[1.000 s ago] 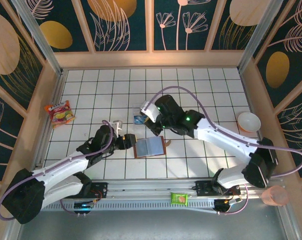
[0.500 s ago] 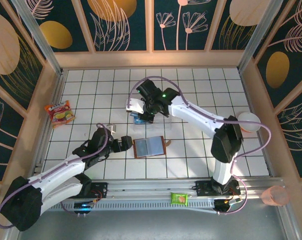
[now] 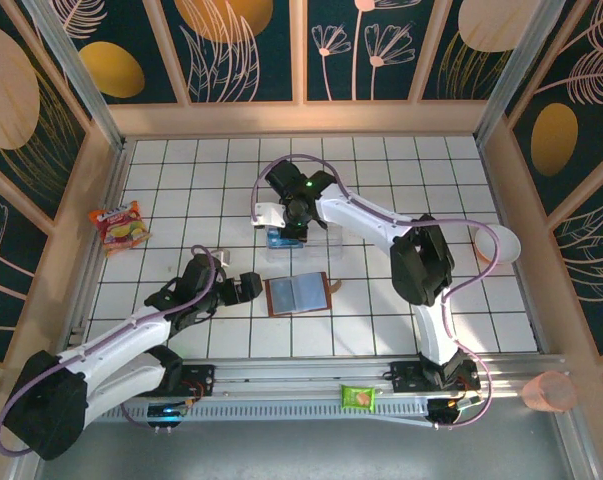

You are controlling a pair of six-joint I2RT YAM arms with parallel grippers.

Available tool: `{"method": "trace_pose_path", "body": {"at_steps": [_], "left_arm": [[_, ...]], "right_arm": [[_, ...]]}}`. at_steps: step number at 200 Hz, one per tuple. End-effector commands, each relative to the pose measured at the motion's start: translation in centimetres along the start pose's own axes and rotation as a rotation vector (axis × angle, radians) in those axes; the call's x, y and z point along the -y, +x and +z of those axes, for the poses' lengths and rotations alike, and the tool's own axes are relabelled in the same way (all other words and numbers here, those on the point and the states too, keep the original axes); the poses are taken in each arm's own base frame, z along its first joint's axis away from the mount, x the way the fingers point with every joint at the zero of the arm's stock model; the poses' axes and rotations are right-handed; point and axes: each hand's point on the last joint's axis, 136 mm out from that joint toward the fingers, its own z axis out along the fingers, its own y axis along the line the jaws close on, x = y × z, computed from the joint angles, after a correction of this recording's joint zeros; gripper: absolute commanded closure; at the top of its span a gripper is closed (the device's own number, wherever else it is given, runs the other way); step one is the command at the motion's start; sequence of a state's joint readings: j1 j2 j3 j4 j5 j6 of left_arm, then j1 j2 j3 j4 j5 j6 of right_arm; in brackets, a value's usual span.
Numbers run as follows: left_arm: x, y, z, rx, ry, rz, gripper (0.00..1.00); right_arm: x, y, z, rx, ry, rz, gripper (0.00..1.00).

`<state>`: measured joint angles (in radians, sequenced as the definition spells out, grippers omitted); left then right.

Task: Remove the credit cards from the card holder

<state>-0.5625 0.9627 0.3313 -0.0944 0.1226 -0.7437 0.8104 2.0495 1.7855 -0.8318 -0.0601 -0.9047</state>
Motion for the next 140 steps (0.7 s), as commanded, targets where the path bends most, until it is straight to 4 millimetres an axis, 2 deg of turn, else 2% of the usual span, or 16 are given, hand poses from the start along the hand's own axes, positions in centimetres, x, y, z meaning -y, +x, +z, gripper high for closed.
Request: {"method": "trace_pose_path", "body": {"at_steps": [1,48,65,75,95,110,140], "left_arm": [[0.5,-0.4,-0.1,-0.006,0.013,0.008,0.01],[0.5,-0.3,0.1,-0.012,0.017,0.009,0.01],[0.6,-0.2,0.2,-0.014,0.022,0.010,0.01],[0.6,-0.2,0.2,-0.012,0.025,0.009,0.01],[0.6,-0.3,0.1,-0.003,0.031,0.001,0.01],[0.6,-0.3,0.1,0.007,0.038,-0.007,0.01],[0.8,-0.7,-0.1,0.040,0.060,-0.028,0.01]], "right_arm": [[1.0,0.3,0.1,-0.024,0.025,-0.024,1.00],[0.5,0.7,0.9,-0.039,0.006,-0.020,1.00],[1.1,0.4,0.9,-0.033,0.037,-0.004,0.81],[1.8,-0.1,0.8,-0.014,0.071,0.014,0.74],[3.5,-2.0,-1.0,0.069,0.145,0.055,0.70],[4.5,-3.7,-3.3,0.152,0.186,0.092,0.66],[4.6,-6.5,-7.4,0.339,0.206,0.203,0.63]]}}
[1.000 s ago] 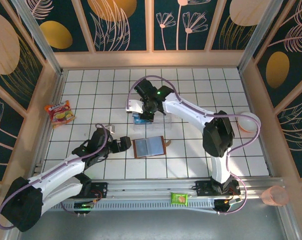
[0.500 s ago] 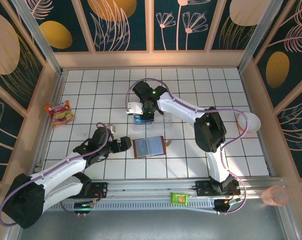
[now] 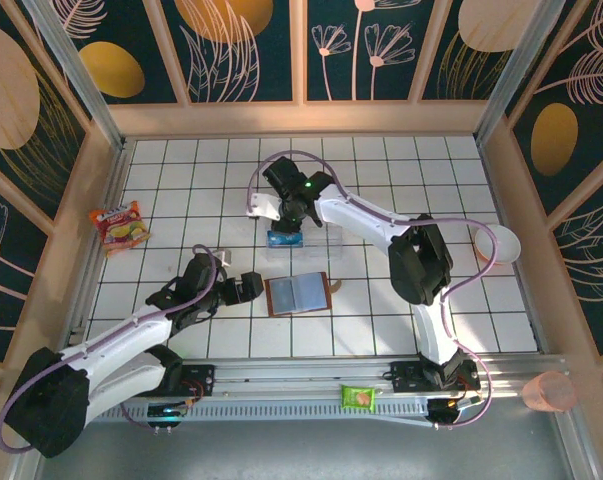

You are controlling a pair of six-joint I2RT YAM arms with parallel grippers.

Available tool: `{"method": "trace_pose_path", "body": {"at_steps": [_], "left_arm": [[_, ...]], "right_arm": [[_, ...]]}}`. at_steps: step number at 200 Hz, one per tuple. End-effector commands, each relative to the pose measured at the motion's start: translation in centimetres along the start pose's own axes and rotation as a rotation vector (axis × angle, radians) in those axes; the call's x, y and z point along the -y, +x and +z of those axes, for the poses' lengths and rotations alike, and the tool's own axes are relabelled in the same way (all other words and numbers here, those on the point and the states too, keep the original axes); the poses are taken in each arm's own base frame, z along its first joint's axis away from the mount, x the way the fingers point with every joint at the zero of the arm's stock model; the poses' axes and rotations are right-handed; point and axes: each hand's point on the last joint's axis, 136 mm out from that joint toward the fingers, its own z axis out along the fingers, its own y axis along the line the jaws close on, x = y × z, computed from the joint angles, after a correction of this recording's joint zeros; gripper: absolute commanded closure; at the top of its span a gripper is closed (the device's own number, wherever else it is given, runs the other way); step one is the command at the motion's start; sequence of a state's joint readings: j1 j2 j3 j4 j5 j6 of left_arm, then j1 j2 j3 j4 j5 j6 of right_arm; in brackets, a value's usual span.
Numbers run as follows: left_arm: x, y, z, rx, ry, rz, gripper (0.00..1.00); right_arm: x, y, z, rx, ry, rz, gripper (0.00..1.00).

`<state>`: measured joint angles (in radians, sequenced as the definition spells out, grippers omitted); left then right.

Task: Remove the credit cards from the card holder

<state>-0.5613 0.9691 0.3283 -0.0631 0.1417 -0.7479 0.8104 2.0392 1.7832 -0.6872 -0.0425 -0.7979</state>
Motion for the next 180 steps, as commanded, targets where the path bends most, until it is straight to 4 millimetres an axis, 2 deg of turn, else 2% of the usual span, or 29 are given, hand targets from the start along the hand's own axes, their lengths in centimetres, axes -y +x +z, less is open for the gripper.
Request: {"method": "trace_pose_path", "body": {"at_steps": [1,30,50,66,78,98,123,150,180], "left_arm": [[0.3,-0.6,-0.2,0.039,0.034,-0.025,0.01],[0.7,-0.9,-0.3,0.075,0.071,-0.049,0.01],[0.6,-0.9,-0.3,0.090,0.079,-0.060,0.01],[0.6,-0.9,-0.3,0.094,0.086,-0.069,0.01],[0.7,-0.9,-0.3,0.097,0.098,-0.069,0.01],[0.1,-1.0,-0.3,0.121,0.079,-0.082,0.01],[0.0,-1.3,-0.5,0.156,0.090,-0.098,0.01],[0.0,-1.4,-0.7,0.169,0.098,-0.100,0.01],[-0.3,-1.4,-0.9,0.172,0.075,-0.089,0.01]], "right_arm": [[2.0,-5.1,-6.1,0.244,0.083,0.121,0.63],[2.1,-6.5,-8.3,0.405,0.141,0.353,0.62],[1.2,-6.1,-9.1,0.495,0.116,0.538,0.61],[0.5,-5.0,-9.1,0.511,0.115,0.692,0.60],[-0.2,-3.4,-8.4,0.479,0.115,0.809,0.59],[-2.9,0.0,-6.5,0.374,0.107,0.952,0.59],[-8.0,3.6,-4.0,0.250,0.069,1.041,0.59],[-12.9,4.4,-1.9,0.141,0.036,1.027,0.59],[-15.7,4.5,0.0,0.054,0.065,0.967,0.60]]}}
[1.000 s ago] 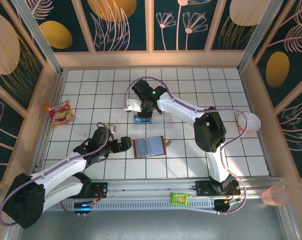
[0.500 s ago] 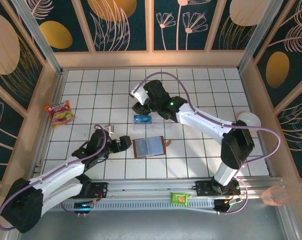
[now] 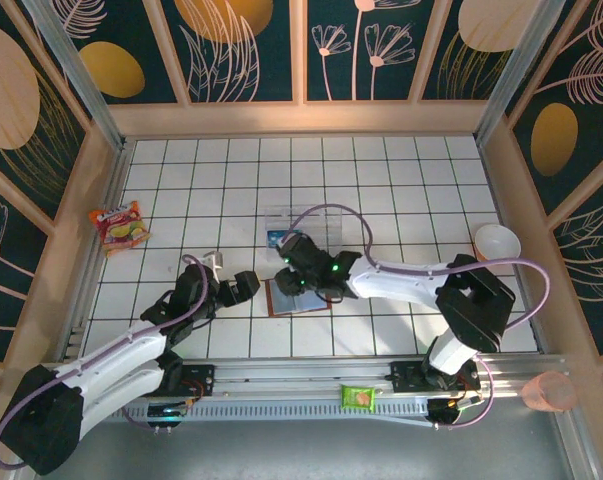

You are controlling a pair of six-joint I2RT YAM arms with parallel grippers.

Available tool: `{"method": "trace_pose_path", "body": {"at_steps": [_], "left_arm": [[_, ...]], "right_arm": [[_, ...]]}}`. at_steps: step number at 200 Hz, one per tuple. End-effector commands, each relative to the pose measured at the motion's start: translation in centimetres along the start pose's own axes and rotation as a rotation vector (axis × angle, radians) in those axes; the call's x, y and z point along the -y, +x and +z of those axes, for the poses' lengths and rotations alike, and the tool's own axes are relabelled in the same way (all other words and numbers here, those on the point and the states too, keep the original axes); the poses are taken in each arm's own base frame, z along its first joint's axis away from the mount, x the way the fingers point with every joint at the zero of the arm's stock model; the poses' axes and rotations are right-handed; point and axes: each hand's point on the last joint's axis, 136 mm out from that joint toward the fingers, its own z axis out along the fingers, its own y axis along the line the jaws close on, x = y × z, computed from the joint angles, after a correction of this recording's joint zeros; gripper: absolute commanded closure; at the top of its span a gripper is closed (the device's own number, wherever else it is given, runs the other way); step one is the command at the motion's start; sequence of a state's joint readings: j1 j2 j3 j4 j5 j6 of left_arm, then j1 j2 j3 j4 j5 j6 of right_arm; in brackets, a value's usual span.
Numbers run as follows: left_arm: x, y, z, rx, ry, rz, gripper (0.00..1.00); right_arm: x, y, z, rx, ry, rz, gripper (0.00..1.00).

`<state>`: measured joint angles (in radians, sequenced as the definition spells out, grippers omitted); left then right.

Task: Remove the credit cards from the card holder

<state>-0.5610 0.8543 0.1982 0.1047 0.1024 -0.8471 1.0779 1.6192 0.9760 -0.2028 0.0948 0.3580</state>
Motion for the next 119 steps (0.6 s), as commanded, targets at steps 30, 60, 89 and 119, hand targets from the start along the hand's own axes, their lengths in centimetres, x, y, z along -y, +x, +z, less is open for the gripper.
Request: {"method": "trace_pose_path", "body": {"at_steps": [30,60,89,119], "left_arm": [[-0.3,-0.8,-0.5,0.044,-0.012,-0.005,0.01],[-0.5,-0.6,-0.6,0.041,-0.017,-0.006,0.01],[-0.6,-0.6,-0.6,0.041,-0.021,-0.001,0.01],[-0.5,-0.6,-0.5,0.035,-0.020,0.009,0.02]], "right_arm": [[-1.6,2.0,2.5,-0.046,0.080,-0.013,0.60],[-2.8,3.1,3.5,-0.086,0.086,-0.072,0.60],[-2.3,4.4,4.3,-0.130,0.116,-0.072,0.60],[-1.5,5.5,4.7,-0.163,0.151,-0.067,0.71]]}}
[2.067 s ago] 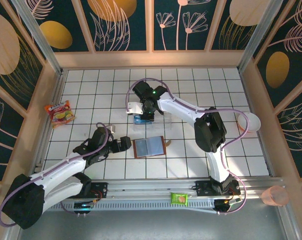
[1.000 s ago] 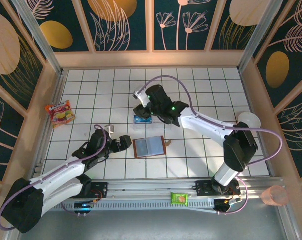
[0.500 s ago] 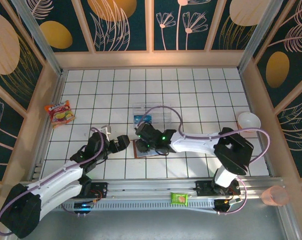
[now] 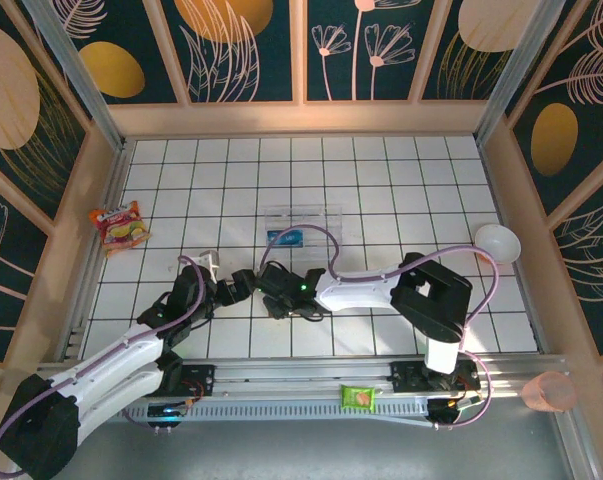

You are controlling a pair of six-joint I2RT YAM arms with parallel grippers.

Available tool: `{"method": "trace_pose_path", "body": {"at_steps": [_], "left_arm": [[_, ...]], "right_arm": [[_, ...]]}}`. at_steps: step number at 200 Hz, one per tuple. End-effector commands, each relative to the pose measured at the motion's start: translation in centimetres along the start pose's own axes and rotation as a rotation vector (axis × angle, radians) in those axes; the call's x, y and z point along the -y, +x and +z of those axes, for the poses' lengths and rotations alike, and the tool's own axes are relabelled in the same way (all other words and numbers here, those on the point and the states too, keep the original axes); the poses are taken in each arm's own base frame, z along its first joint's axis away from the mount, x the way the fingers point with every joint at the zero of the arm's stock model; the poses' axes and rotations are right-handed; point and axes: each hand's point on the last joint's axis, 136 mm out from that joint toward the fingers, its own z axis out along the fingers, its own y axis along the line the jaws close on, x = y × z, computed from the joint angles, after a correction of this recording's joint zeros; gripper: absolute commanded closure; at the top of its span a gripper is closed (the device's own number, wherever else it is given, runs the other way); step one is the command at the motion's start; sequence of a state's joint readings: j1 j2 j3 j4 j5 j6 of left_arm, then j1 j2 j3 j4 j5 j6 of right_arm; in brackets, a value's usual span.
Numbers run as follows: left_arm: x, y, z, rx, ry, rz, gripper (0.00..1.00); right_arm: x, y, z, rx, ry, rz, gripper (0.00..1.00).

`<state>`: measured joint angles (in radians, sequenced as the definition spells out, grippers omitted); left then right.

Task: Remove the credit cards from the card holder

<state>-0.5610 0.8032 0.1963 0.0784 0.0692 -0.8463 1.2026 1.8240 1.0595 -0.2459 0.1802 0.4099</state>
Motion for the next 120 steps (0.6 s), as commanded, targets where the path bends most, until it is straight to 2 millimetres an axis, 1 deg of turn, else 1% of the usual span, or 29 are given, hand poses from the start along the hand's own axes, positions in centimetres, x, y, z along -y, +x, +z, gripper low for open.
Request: {"method": "trace_pose_path", "body": {"at_steps": [1,22,36,51,68,82,96,106,120], "left_arm": [[-0.4,0.1,0.0,-0.004,-0.014,0.008,0.02],[-0.2,0.1,0.1,-0.015,-0.011,0.022,0.06],[0.0,0.2,0.2,-0.024,-0.002,0.031,0.09],[0.5,0.4,0.3,-0.040,0.018,0.042,0.16],[1.2,0.7,0.5,-0.065,0.053,0.058,0.27],[1.8,1.0,0.7,-0.089,0.082,0.060,0.39],[2.1,1.5,1.0,-0.117,0.102,0.056,0.50],[2.3,1.8,1.3,-0.134,0.112,0.055,0.59],[2.8,2.1,1.6,-0.148,0.135,0.051,0.66]], "right_arm": [[0.9,1.1,0.6,-0.045,0.064,0.010,0.71],[0.7,1.3,0.6,-0.045,0.054,0.027,0.87],[0.5,1.1,0.4,-0.029,0.039,0.040,0.94],[0.2,0.3,-0.2,0.004,0.008,0.062,1.00],[-0.1,-0.7,-0.9,0.044,-0.034,0.103,1.00],[0.0,-1.2,-1.5,0.071,-0.068,0.150,1.00],[0.3,-1.8,-2.2,0.092,-0.099,0.209,1.00],[0.5,-1.9,-2.7,0.101,-0.122,0.250,1.00],[0.8,-2.0,-3.2,0.110,-0.150,0.306,1.00]]}}
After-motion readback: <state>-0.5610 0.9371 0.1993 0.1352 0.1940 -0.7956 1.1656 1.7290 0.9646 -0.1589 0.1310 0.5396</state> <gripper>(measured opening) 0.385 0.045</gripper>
